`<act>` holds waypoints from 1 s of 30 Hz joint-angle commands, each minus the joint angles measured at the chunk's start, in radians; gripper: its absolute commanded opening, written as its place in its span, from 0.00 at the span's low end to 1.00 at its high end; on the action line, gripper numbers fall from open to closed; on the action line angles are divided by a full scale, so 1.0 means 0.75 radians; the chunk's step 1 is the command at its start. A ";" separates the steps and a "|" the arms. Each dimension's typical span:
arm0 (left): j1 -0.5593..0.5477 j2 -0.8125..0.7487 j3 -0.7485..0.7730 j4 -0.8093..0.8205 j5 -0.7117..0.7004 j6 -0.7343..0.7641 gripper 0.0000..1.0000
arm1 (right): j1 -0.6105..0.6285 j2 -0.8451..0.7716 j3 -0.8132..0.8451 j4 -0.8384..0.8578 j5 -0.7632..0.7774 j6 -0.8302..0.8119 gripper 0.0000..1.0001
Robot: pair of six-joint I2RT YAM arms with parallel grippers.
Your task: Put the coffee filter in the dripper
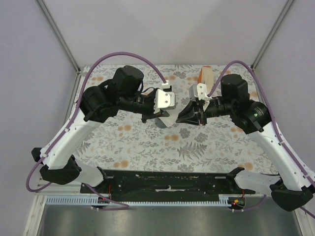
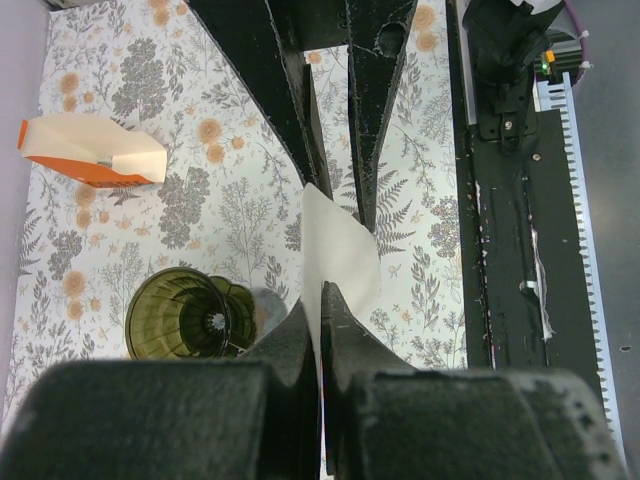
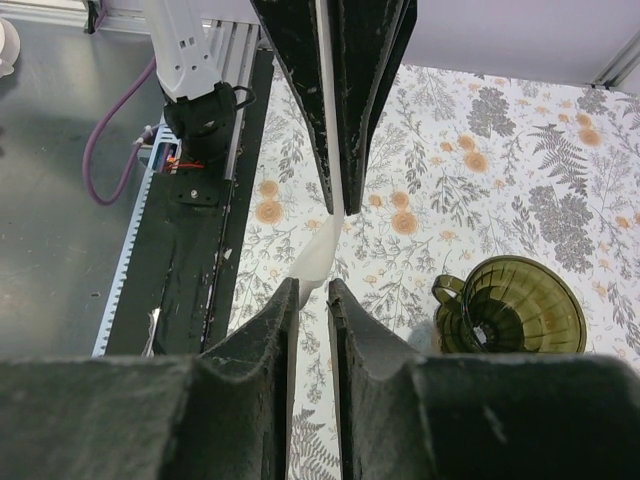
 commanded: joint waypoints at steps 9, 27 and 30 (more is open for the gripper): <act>-0.010 -0.032 0.030 0.053 0.003 0.014 0.02 | 0.018 -0.023 0.002 0.111 0.028 0.056 0.25; -0.010 -0.042 0.042 0.032 0.084 0.018 0.02 | 0.018 -0.050 -0.057 0.220 -0.048 0.056 0.17; -0.010 -0.046 0.052 0.026 0.107 0.014 0.02 | 0.016 -0.056 -0.075 0.238 -0.044 0.076 0.17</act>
